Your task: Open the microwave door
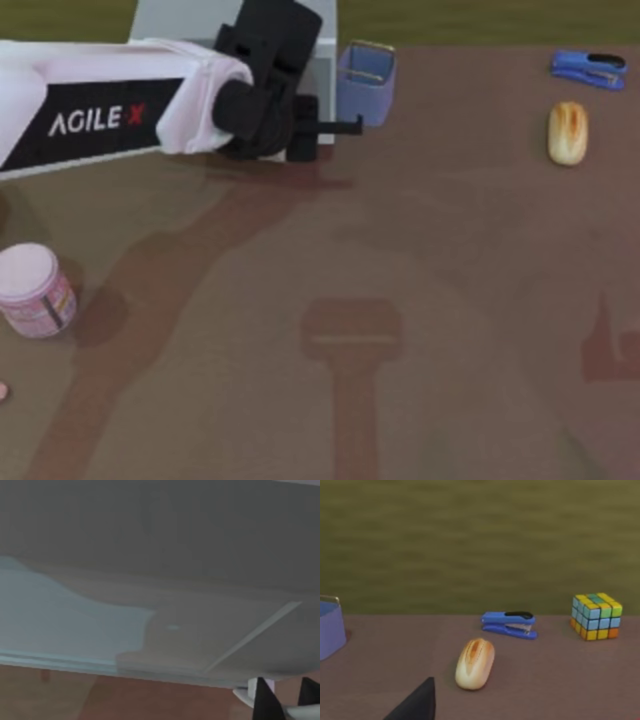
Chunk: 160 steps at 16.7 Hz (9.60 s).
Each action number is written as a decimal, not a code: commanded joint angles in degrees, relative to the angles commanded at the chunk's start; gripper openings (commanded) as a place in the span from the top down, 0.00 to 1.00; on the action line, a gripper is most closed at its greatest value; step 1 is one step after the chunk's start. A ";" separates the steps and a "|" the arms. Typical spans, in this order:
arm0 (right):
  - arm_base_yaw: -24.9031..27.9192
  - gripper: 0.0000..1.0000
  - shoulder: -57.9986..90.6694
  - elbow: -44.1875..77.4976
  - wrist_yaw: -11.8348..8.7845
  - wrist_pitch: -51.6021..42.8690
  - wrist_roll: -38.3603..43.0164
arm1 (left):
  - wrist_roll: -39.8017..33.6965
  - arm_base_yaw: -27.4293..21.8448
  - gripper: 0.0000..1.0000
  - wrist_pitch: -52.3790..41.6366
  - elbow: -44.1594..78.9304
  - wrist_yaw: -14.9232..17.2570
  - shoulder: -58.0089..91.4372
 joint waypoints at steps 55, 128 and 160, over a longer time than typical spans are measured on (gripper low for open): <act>0.00 0.00 0.00 0.00 0.00 0.00 0.00 | 6.56 1.54 1.00 3.69 -6.91 5.25 -4.50; 0.00 0.00 0.00 0.00 0.00 0.00 0.00 | 13.51 3.66 1.00 6.18 -12.82 11.13 -8.60; 0.00 0.00 0.00 0.00 0.00 0.00 0.00 | 17.40 5.05 1.00 6.96 -15.50 14.48 -10.56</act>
